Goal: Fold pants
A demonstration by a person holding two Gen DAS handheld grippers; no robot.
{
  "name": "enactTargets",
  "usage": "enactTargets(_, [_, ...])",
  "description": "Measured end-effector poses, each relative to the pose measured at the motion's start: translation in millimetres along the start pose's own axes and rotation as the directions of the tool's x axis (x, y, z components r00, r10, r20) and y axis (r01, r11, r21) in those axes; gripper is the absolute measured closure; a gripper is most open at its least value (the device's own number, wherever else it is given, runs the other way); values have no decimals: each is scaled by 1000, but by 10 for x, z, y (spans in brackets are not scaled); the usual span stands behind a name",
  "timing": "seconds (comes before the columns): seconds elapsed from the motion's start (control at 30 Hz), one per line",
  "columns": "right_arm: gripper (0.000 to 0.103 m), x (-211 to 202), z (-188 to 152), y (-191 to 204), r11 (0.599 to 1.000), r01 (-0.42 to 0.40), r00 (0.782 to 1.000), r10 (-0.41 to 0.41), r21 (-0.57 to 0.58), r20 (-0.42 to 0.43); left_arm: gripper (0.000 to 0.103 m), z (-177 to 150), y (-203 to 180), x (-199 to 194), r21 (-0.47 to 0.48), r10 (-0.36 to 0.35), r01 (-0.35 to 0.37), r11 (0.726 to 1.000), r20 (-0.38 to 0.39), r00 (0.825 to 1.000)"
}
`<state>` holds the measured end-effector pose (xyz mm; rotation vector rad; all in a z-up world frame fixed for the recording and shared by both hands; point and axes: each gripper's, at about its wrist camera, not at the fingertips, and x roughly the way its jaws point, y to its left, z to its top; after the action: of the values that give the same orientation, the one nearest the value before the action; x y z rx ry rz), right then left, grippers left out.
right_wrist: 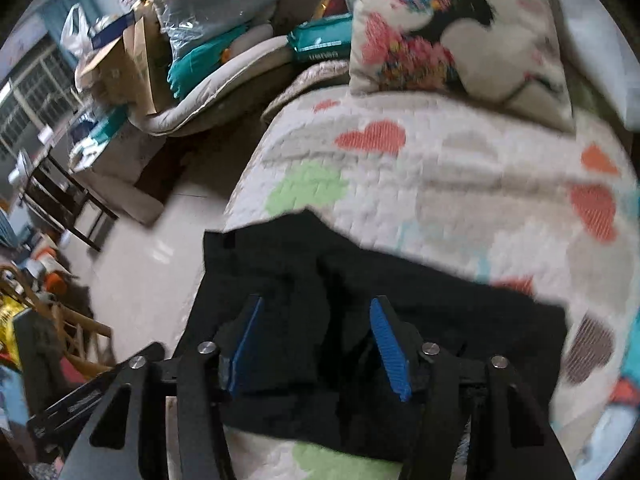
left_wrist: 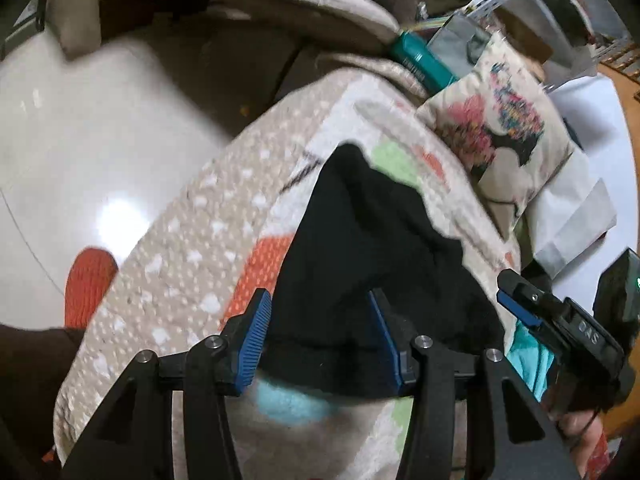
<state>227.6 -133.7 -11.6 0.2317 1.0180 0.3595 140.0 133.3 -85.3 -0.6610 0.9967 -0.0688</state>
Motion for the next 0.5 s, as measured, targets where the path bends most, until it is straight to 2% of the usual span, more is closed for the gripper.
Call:
enactTargets(0.1, [49, 123, -72, 2, 999, -6, 1000, 6, 40, 0, 55, -34, 50, 66, -17, 19, -20, 1000, -29, 999])
enactTargets(0.23, [51, 397, -125, 69, 995, 99, 994, -99, -8, -50, 55, -19, 81, 79, -15, 39, -40, 999, -31, 999])
enactTargets(0.27, [56, 446, -146, 70, 994, 110, 992, -111, -17, -66, 55, -11, 89, 73, -18, 38, -38, 999, -31, 999])
enactTargets(0.3, [80, 484, -183, 59, 995, 98, 991, -99, -14, -90, 55, -6, 95, 71, -21, 33, -34, 999, -33, 999])
enactTargets(0.33, [93, 503, -204, 42, 997, 80, 991, -80, -3, -106, 55, -3, 100, 75, -25, 28, -28, 999, -39, 999])
enactTargets(0.5, [94, 283, -290, -27, 995, 2, 998, 5, 104, -69, 55, -3, 92, 101, -26, 16, -17, 1000, -56, 998])
